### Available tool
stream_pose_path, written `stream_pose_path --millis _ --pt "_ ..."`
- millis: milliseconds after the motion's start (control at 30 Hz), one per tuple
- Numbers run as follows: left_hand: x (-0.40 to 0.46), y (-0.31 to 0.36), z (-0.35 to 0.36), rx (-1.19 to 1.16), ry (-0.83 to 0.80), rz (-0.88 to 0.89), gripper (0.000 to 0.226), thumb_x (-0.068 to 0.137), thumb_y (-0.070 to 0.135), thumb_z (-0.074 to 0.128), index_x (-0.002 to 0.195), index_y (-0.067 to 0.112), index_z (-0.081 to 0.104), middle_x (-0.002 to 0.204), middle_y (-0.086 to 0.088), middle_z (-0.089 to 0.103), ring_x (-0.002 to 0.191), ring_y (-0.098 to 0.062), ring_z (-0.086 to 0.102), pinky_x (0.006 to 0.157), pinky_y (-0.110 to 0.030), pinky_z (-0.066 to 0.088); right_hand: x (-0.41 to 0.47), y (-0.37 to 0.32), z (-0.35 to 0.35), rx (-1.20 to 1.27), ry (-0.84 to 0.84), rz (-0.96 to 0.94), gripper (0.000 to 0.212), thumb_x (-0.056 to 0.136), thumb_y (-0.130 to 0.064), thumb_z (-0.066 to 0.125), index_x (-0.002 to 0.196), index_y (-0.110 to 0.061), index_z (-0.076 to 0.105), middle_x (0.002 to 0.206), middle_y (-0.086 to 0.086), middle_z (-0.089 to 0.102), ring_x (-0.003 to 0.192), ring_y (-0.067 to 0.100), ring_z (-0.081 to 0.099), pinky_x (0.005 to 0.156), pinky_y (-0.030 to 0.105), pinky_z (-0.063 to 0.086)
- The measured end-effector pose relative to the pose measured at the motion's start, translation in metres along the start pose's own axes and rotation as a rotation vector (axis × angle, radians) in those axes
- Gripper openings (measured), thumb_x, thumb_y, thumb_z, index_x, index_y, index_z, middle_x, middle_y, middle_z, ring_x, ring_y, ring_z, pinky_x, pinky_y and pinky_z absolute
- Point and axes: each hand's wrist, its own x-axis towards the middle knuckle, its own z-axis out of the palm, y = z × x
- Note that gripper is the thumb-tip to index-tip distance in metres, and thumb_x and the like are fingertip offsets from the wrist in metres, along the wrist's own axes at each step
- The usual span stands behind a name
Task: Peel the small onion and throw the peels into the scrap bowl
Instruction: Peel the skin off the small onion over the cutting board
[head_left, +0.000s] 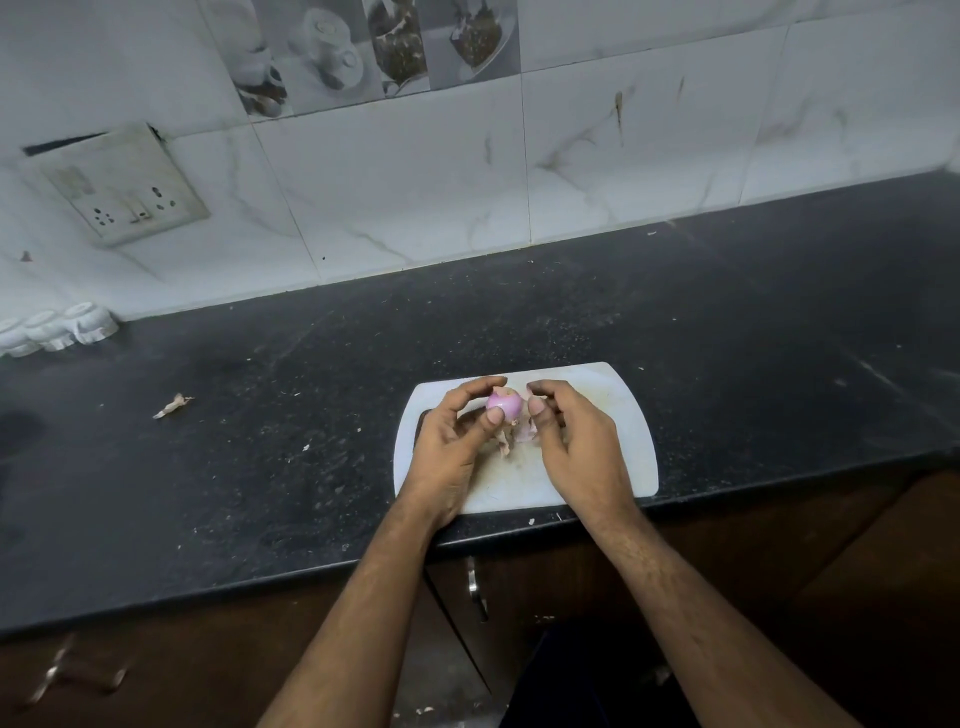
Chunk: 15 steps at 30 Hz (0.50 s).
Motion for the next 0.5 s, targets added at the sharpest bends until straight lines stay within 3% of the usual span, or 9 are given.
stream_pose_path --millis 100,267,500 --pt "0.0002 -0.0012 0.0015 0.03 -0.02 -0.028 0.038 0.098 0.008 0.068 0.136 0.012 0.067 0.127 -0.006 0.076 0.106 -0.017 0.073 0.092 -0.028 0.057 0.0012 0.0017 0.0005 0.008 -0.004 -0.01 0.026 0.102 -0.039 0.056 0.121 -0.024 0.066 0.113 -0.015 0.07 0.096 0.003 0.066 0.083 0.029 0.058" --pt "0.0008 -0.0032 0.0018 0.006 -0.021 -0.061 0.052 0.089 0.014 0.076 0.14 0.01 0.065 0.129 -0.011 0.075 0.118 -0.022 0.071 0.095 -0.029 0.058 0.0021 0.0033 0.0009 0.014 -0.034 0.028 0.021 0.098 -0.038 0.064 0.113 -0.024 0.07 0.103 -0.015 0.073 0.092 0.001 0.067 0.08 0.025 0.058" --pt "0.003 -0.0098 -0.0024 0.113 0.052 0.032 0.038 0.082 0.001 0.086 0.115 0.012 0.071 0.11 -0.006 0.074 0.107 -0.02 0.068 0.09 -0.033 0.06 0.0018 0.004 0.0031 -0.058 -0.067 0.026 0.015 0.097 -0.036 0.066 0.108 -0.028 0.074 0.098 -0.017 0.069 0.084 0.0 0.064 0.075 0.03 0.059"
